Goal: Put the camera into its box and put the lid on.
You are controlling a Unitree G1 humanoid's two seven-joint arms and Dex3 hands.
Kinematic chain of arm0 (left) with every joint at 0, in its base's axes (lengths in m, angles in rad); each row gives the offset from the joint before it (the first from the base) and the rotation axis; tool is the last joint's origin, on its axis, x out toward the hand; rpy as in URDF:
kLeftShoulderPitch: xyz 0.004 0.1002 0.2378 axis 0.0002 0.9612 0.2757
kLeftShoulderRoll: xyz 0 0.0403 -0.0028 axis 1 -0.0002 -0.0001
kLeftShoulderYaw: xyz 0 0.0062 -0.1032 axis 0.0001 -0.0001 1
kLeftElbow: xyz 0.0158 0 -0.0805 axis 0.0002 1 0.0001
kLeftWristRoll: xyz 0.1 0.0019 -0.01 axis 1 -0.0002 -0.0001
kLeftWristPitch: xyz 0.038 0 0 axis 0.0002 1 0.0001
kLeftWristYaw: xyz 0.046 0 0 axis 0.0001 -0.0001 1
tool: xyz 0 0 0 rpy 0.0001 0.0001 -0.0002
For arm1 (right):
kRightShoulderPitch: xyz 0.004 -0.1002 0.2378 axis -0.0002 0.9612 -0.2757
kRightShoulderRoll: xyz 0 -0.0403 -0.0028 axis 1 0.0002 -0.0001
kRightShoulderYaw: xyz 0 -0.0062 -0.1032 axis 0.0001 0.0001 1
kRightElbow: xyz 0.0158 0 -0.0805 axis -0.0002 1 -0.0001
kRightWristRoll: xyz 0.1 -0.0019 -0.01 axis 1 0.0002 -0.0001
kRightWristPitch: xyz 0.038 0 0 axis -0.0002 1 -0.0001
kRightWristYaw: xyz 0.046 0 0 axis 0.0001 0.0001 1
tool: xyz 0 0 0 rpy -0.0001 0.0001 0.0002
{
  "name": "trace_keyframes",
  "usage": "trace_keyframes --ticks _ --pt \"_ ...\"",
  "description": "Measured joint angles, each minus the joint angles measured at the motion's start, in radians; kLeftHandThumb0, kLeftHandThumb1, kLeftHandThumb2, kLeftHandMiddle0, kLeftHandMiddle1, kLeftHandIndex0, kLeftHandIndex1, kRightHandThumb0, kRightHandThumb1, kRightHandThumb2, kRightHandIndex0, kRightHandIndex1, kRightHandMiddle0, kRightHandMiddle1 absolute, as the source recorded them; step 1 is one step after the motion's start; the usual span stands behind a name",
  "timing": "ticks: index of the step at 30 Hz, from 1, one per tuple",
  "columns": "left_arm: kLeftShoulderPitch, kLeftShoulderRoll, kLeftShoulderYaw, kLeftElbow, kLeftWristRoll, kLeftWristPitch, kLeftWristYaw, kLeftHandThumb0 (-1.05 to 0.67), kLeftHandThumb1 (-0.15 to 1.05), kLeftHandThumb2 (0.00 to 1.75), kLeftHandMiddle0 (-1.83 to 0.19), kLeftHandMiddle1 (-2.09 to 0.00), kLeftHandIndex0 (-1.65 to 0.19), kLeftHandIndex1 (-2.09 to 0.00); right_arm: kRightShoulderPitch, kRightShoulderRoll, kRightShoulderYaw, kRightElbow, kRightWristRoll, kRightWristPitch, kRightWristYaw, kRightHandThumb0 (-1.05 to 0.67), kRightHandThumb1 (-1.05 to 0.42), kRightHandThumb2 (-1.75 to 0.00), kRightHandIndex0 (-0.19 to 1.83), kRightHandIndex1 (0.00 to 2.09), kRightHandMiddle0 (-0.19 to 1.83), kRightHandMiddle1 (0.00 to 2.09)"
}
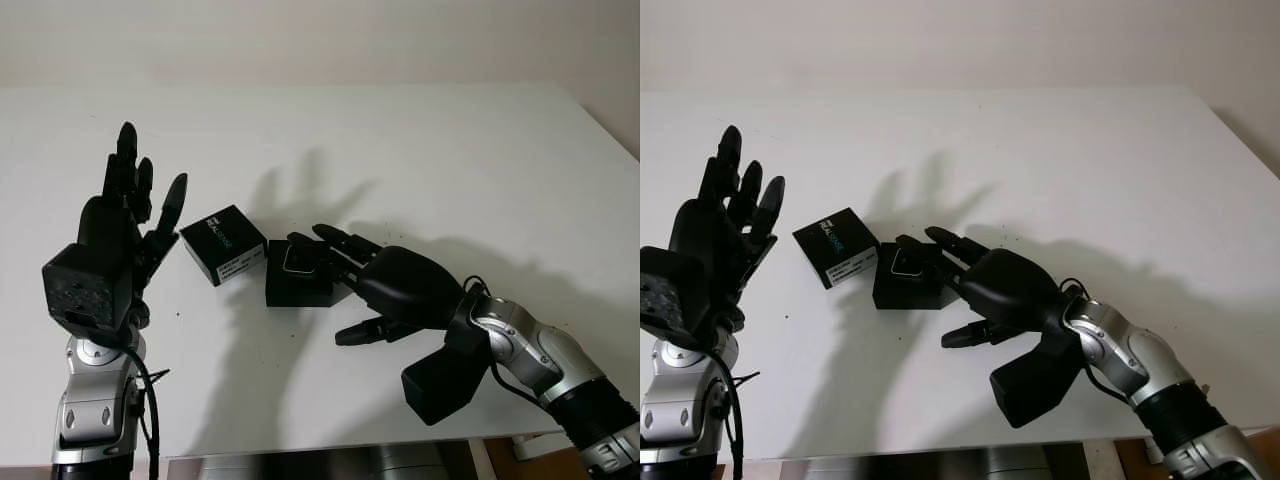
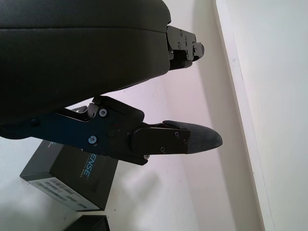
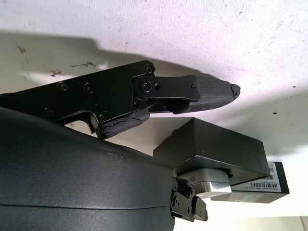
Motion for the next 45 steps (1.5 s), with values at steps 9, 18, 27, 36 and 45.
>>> trace_keyframes --ticks 9,18,27,36,45 --pt "0.0 -0.001 0.0 0.0 -0.003 0.0 0.0 -0.61 1.05 0.34 -0.07 -0.05 0.01 -0.05 -0.031 0.035 0.023 0.018 -0.018 0.026 0.01 -0.77 -1.05 -0.41 -0.02 0.05 0.35 0.05" --pt "0.007 -0.003 -0.001 -0.014 -0.003 0.002 0.003 -0.6 1.05 0.33 -0.07 -0.05 0.02 -0.05 -0.086 0.085 0.067 0.103 -0.053 0.039 -0.03 -0.77 -1.05 -0.39 0.0 0.06 0.39 0.07" --pt "0.008 -0.007 -0.001 -0.017 -0.005 0.003 0.003 -0.61 1.05 0.32 -0.07 -0.06 0.01 -0.05 -0.13 0.095 0.101 0.164 -0.084 0.036 -0.071 -0.77 -1.05 -0.4 -0.01 0.05 0.39 0.06" --pt "0.008 -0.008 0.0 -0.02 -0.004 0.004 0.002 -0.61 1.05 0.32 -0.06 -0.05 0.02 -0.05 -0.131 0.071 0.096 0.146 -0.081 0.031 -0.048 -0.76 -1.05 -0.39 -0.02 0.05 0.4 0.06" --pt "0.01 -0.01 0.002 -0.022 -0.003 0.007 0.003 -0.62 1.05 0.32 -0.08 -0.06 0.01 -0.06 -0.1 0.052 0.067 0.111 -0.019 0.051 0.014 -0.73 -1.05 -0.36 -0.04 0.05 0.4 0.06"
